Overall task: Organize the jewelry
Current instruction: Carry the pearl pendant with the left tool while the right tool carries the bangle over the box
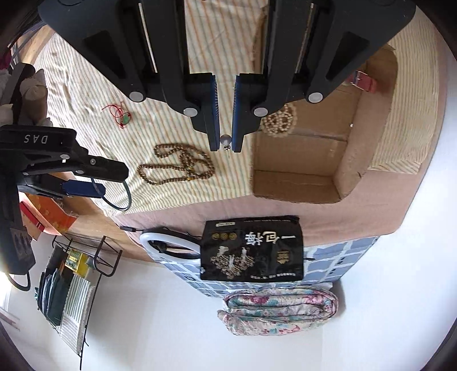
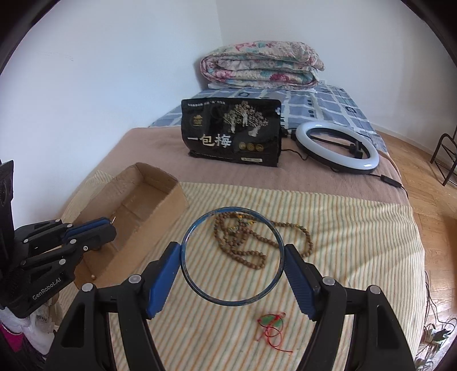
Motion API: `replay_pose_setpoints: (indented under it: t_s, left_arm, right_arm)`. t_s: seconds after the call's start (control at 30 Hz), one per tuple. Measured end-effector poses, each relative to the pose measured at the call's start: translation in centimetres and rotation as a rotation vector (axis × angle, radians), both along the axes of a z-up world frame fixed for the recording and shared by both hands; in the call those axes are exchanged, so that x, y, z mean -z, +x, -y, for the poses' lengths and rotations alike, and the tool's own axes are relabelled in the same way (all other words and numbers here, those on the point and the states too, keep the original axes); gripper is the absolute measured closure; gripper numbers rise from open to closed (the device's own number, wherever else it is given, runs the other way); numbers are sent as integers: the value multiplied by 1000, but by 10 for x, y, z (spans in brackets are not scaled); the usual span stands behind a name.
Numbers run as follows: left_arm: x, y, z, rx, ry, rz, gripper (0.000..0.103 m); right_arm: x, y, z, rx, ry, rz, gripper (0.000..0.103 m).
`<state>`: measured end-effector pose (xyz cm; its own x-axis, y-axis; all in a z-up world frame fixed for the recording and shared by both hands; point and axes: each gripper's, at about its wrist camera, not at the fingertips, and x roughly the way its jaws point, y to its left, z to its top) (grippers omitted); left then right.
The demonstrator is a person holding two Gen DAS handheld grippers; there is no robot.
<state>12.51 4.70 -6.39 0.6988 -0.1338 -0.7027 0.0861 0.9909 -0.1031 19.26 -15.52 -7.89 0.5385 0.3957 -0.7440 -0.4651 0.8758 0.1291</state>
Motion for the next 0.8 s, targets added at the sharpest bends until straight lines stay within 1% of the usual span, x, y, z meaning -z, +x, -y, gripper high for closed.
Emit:
replay_pose_setpoints:
  t_s: [0.23, 0.37, 0.6, 0.7, 0.8]
  left_arm:
    - [-6, 1, -48, -71, 6, -1, 97]
    - [-2, 2, -67, -102, -24, -14, 97]
    - [13, -1, -86, -127, -39, -53, 97]
    - [16, -4, -93, -130, -53, -65, 97]
    - [16, -7, -94, -125, -52, -68, 97]
  right_arm:
    - [-9, 7, -50, -39, 36, 22, 29]
    - [-9, 15, -78, -59, 55, 30, 29]
    - [2, 29, -122, -97, 65, 12, 29]
    - [10, 35, -138, -107, 73, -2, 29]
    - [17, 38, -150, -118, 74, -11, 29]
